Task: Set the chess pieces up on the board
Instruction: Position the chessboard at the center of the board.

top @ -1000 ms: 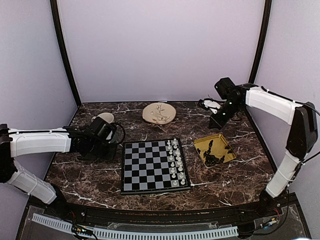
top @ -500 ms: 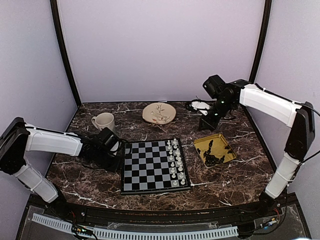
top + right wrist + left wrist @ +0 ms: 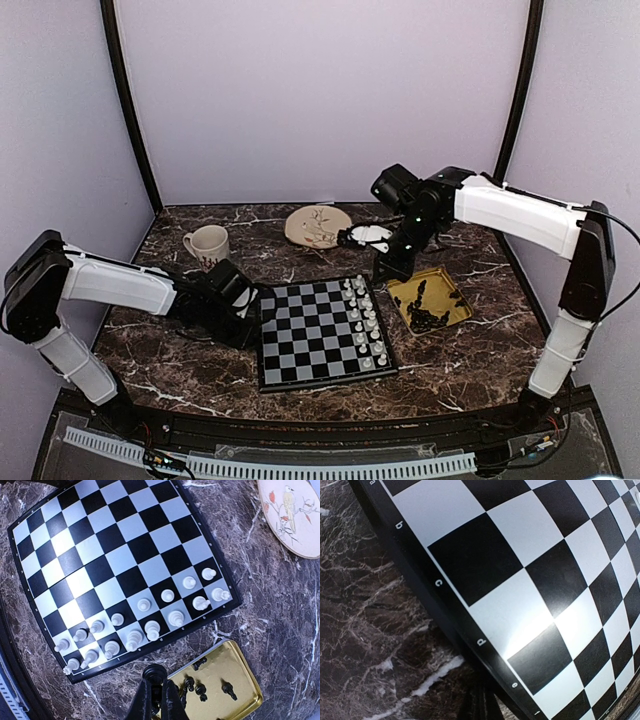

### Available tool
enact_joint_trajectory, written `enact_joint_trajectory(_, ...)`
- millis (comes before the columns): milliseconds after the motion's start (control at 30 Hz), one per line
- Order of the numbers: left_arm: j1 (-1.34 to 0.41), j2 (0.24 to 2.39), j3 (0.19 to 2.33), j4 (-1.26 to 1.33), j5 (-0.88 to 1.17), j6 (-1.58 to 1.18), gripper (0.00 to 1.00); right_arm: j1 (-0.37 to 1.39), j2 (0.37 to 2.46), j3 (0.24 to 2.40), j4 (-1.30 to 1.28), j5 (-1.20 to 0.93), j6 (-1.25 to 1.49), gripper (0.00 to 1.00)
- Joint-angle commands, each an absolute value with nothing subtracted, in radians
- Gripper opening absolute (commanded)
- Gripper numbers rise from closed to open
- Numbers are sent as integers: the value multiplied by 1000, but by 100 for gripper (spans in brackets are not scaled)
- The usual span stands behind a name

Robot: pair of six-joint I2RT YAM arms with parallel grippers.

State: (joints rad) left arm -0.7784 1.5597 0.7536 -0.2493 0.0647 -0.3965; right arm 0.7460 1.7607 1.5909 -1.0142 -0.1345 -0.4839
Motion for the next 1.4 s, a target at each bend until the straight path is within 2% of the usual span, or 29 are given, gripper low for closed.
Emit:
enact_joint_trajectory(0,-791,1562,767,-205,101,-387,0,797,1788,1625,-1032,-134,-500,0)
enact_joint_trajectory(867,-827,1640,809,-71,221,-404,0,863,1779,1605,-1041,-105,-514,0)
enact_joint_trajectory(1133,-813,1531,793,-204,69,-416,0,952,1807,1606,-1022,-108,-505,0)
enact_joint_trajectory(1167,-799,1510,784,-218,41,-432,7,972,1822,1610,-1020,-106,-503,0)
enact_joint_trajectory(1267,-732,1444,738,-215,36,-476,37,1029,1865,1632,-1027,-110,-509,0)
enact_joint_trajectory(1333,-701,1400,711,-211,31,-492,48,1065,1889,1640,-1030,-115,-516,0)
enact_joint_trajectory(1367,-693,1382,704,-212,27,-495,51,1083,1901,1643,-1030,-114,-519,0)
